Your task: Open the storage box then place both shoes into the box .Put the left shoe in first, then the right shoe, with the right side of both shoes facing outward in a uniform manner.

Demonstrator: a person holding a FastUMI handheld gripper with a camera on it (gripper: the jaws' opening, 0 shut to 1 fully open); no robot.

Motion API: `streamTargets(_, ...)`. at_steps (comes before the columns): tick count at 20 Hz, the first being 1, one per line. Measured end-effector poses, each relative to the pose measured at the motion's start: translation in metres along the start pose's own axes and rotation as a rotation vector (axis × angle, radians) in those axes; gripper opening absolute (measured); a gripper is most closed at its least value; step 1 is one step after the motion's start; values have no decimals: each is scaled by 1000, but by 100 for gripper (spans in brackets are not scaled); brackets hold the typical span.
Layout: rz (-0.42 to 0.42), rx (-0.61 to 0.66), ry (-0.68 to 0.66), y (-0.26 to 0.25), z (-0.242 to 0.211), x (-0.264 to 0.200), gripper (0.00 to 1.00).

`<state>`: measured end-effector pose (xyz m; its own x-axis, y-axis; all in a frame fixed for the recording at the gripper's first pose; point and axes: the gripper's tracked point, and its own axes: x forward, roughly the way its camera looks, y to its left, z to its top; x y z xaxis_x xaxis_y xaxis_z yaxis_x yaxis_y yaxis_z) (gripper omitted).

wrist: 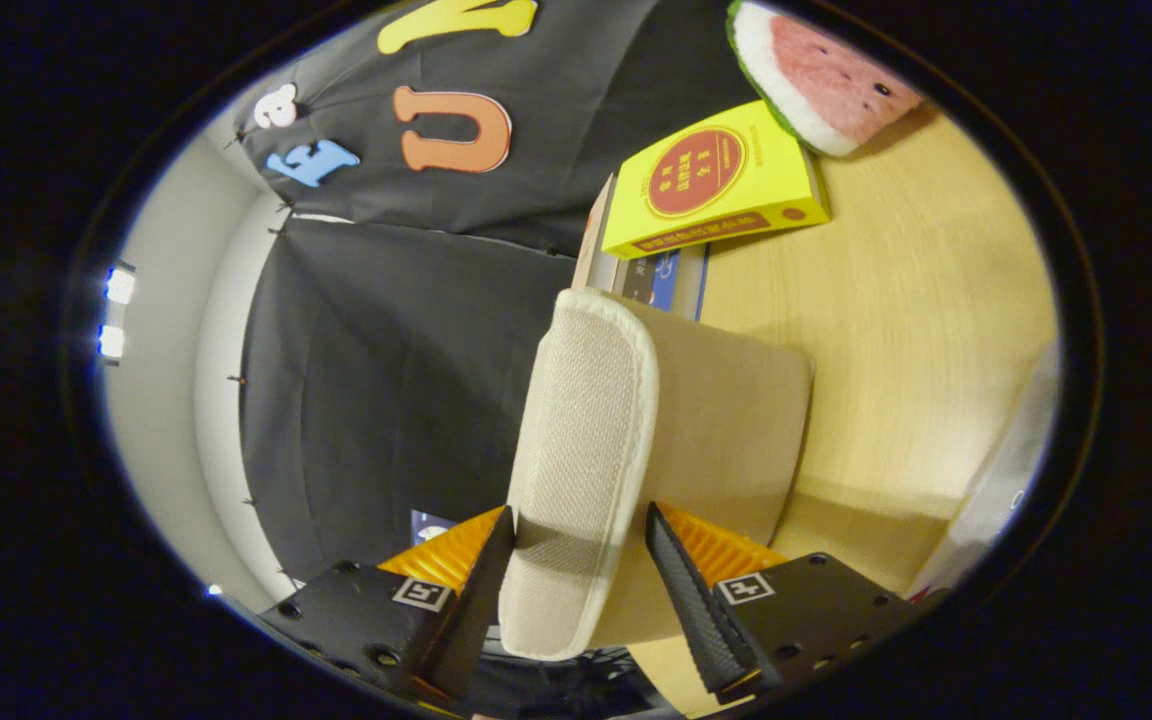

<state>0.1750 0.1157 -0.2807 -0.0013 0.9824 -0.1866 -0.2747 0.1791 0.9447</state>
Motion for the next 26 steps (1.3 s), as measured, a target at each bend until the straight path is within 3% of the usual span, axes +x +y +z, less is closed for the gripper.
streamTargets(3,0,9,38,5,-4,-7,63)
streamTargets(8,-75,5,34,5,-5,-25,29)
streamTargets(9,-93,-4,31,6,-4,-31,28)
streamTargets(10,-96,12,9,4,2,-16,20)
streamTargets(12,-102,29,-20,24,-2,-35,3)
streamTargets(17,-205,-34,-11,61,-10,-43,2)
streamTargets(26,-232,-113,-63,186,15,0,2)
